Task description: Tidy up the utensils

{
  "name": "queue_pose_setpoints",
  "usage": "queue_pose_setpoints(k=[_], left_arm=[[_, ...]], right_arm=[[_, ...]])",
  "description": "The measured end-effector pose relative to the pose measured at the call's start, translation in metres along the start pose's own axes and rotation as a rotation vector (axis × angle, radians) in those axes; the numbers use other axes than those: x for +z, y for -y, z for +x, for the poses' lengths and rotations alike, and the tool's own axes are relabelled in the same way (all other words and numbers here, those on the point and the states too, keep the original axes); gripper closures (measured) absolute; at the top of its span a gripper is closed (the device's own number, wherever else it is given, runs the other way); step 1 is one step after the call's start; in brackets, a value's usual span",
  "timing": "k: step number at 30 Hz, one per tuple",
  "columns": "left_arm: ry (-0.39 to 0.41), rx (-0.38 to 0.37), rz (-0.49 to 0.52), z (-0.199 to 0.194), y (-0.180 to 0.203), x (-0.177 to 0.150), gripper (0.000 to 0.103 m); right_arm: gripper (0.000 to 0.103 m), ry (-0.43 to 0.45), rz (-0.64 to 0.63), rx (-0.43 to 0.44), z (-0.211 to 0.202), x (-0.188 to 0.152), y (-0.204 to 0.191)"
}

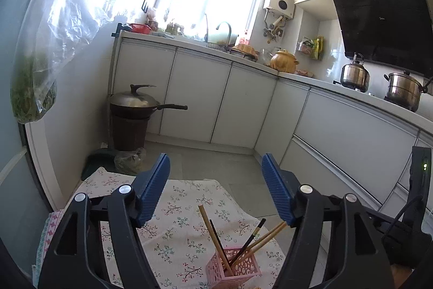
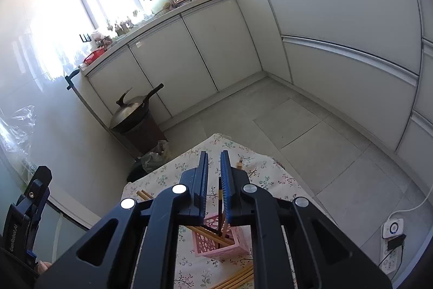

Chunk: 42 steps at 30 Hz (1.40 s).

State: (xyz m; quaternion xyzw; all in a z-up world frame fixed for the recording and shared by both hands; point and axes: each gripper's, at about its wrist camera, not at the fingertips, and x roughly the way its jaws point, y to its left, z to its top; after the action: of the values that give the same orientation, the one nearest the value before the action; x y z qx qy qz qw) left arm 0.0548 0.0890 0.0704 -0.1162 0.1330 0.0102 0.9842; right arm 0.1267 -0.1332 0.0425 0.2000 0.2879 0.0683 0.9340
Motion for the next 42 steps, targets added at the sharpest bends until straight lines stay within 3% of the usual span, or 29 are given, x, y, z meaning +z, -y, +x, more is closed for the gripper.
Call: queue_pose_setpoints(k=[4, 8, 18, 20, 23, 29, 35, 39, 42], left_arm=[[-0.015, 0.002, 0.048, -0.001, 0.012, -0.005, 0.031], [-0.003, 0.022, 0.093, -0.006, 0.021, -0.008, 0.026], [-0.011, 0.054, 0.115, -0.015, 0.02, -0.01, 0.013], [-0.015, 0.055, 0.117, -0.017, 0.02, -0.011, 0.011], [-0.019, 0.056, 0.117, -0.019, 0.019, -0.012, 0.007], [-0.046, 0.067, 0.13, -0.02, 0.017, -0.016, 0.007], [-0.078, 0.071, 0.141, -0.019, 0.015, -0.019, 0.007], [-0.141, 0.051, 0.18, -0.012, 0.017, -0.027, 0.007], [-0.27, -0.025, 0.242, 0.006, 0.018, -0.042, 0.007]], right_arm=[[0.092, 0.034, -0.06, -0.024, -0.014, -0.007, -0.008], [0.075, 0.073, -0.104, -0.041, -0.028, -0.012, -0.014], [0.066, 0.111, -0.161, -0.076, -0.052, -0.02, -0.016], [0.056, 0.122, -0.168, -0.079, -0.057, -0.023, -0.016], [0.051, 0.131, -0.18, -0.089, -0.063, -0.025, -0.016], [0.027, 0.148, -0.155, -0.115, -0.073, -0.029, -0.004], [0.011, 0.146, -0.14, -0.129, -0.078, -0.034, 0.007], [0.007, 0.136, -0.144, -0.133, -0.082, -0.038, 0.016], [0.007, 0.105, -0.122, -0.14, -0.088, -0.043, 0.033]])
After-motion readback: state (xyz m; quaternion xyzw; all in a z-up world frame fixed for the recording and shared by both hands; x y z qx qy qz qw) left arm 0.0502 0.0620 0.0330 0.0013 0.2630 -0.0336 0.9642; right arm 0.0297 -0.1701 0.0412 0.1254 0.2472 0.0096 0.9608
